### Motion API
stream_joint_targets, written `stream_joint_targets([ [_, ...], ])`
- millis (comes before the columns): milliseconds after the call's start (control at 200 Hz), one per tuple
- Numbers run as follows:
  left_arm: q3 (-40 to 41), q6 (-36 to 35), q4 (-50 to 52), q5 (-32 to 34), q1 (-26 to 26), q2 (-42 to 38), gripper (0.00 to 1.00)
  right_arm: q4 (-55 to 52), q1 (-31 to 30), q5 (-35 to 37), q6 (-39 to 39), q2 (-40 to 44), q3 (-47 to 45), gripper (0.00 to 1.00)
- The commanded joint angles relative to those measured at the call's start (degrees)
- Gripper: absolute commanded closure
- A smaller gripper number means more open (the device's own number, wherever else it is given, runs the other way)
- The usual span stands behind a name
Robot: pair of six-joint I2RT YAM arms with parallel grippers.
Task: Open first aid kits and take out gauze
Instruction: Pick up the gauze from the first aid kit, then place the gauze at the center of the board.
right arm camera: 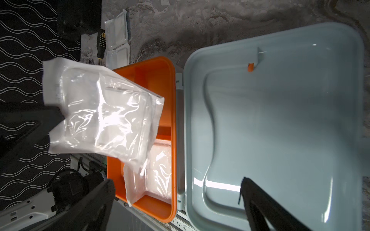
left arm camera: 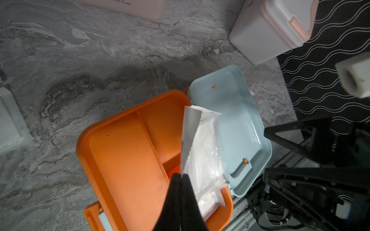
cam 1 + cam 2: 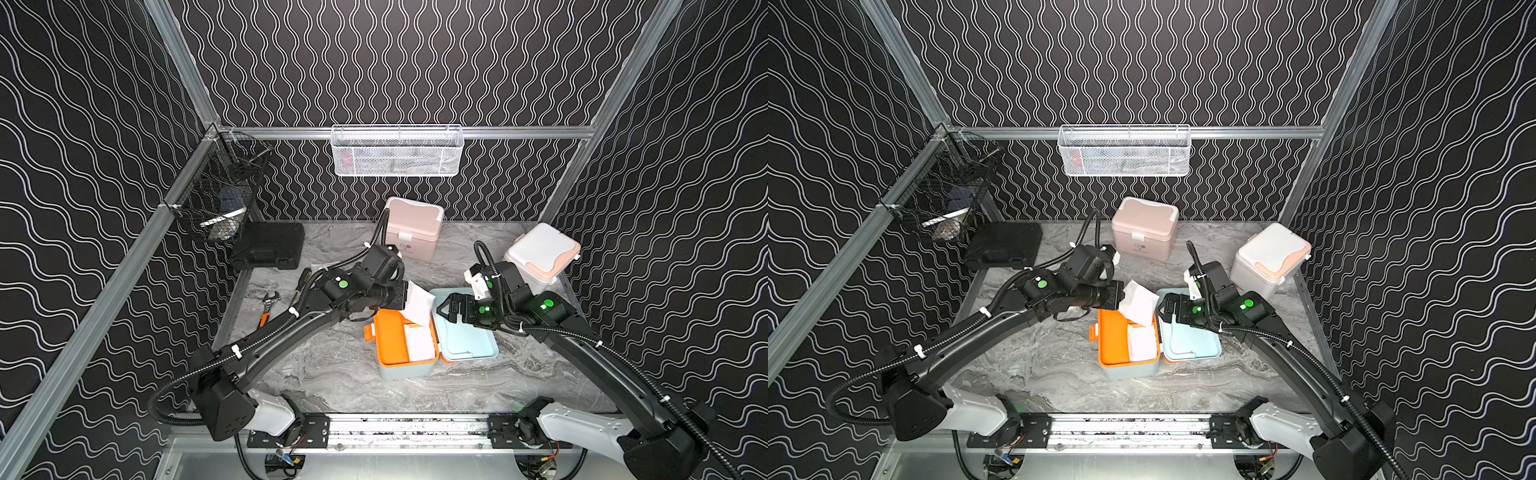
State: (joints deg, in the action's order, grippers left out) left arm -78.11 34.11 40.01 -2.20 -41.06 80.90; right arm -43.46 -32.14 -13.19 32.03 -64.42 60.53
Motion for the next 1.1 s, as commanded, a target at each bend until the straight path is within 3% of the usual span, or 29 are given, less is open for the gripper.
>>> stream_joint_targets([
  [0,0.03,1.15,-1.88,-2.09,0.45,-1.31,1.0,0.47,-0.02,-0.95,-0.35,0.11,1.07,0.0],
  [225,-1.27,0.79,2.76,0.22,1.35,-6.14,1.0,0.17,-0.03,-3.05,-1.26,-0.93,3.07,0.0],
  [621,-0.82,-0.8,8.55,-1.41,10.2,-14.52,1.0,2.09,-2.61,-7.62,-2.15,-4.29,8.0,0.0],
  [796,-1.36,-4.31,6.78,-6.61,18.65,-10.38,1.0,2.26,-3.54,-7.75,-1.28,-6.21,8.75,0.0],
  [1091,-5.66,-6.26,1.33,-16.9,31.24,3.91,1.0,1.84,-3.96,-6.8,-2.27,-8.12,8.86,0.0],
])
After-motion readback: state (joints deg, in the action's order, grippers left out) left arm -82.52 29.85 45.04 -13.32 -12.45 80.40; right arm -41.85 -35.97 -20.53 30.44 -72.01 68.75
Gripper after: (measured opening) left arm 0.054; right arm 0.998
